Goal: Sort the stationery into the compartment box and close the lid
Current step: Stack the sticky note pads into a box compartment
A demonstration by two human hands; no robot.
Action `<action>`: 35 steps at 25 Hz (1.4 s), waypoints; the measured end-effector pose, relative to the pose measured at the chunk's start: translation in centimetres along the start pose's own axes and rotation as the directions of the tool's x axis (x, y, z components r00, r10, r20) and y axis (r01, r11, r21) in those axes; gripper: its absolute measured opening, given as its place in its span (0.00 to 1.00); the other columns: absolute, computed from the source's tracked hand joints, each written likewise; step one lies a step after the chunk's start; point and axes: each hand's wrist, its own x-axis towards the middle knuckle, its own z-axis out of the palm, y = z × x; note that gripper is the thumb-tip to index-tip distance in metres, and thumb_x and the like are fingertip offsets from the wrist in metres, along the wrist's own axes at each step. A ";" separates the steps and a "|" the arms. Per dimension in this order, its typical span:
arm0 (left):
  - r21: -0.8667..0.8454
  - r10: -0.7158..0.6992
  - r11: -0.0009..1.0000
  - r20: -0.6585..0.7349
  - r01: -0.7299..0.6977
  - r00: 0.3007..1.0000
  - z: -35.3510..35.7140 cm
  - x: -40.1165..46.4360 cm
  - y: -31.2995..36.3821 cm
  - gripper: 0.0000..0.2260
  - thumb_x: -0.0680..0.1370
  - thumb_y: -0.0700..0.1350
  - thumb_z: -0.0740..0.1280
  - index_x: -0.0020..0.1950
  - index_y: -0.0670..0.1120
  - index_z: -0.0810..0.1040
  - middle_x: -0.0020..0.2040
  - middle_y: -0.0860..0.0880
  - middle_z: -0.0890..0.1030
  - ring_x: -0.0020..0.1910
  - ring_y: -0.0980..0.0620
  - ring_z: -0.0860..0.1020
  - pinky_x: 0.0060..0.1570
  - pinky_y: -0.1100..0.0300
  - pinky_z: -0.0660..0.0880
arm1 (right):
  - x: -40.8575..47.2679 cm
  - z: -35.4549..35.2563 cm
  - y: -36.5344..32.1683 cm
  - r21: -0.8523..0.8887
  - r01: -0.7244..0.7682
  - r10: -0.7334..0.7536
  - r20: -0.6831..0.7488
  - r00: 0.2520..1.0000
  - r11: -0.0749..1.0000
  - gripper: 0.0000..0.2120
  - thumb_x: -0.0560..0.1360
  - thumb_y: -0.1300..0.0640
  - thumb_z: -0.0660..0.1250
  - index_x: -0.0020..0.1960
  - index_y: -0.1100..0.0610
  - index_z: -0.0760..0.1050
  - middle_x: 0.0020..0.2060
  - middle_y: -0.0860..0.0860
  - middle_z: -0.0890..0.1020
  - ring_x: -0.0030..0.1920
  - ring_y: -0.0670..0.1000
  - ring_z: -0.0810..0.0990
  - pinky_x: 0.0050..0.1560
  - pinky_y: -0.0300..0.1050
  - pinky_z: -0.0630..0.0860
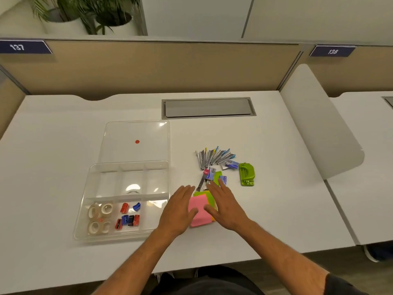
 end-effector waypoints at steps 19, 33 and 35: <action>0.107 -0.346 0.935 0.061 0.338 0.936 4.5 2.5 2.8 0.28 0.75 0.42 0.71 0.73 0.49 0.64 0.65 0.47 0.67 0.60 0.47 0.74 0.52 0.55 0.77 | 0.1 -0.9 7.5 0.043 0.056 -0.059 0.058 0.997 0.997 0.21 0.79 0.49 0.63 0.72 0.50 0.69 0.69 0.49 0.73 0.70 0.49 0.65 0.67 0.45 0.68; -0.270 -0.162 0.949 0.035 0.165 0.986 -1.1 1.7 2.1 0.11 0.73 0.38 0.67 0.49 0.54 0.80 0.47 0.55 0.82 0.46 0.55 0.78 0.46 0.60 0.76 | 1.3 1.0 3.1 0.288 -0.252 0.257 0.020 0.966 0.924 0.16 0.76 0.55 0.66 0.63 0.51 0.78 0.56 0.48 0.82 0.57 0.49 0.77 0.55 0.42 0.73; -0.329 -0.140 0.934 0.016 0.138 0.990 -1.9 1.5 1.5 0.11 0.73 0.38 0.67 0.46 0.55 0.78 0.42 0.58 0.81 0.42 0.58 0.77 0.41 0.62 0.76 | 1.0 1.4 2.1 0.381 -0.306 0.315 0.042 0.948 0.872 0.17 0.73 0.59 0.68 0.61 0.54 0.79 0.52 0.50 0.83 0.50 0.48 0.79 0.53 0.40 0.74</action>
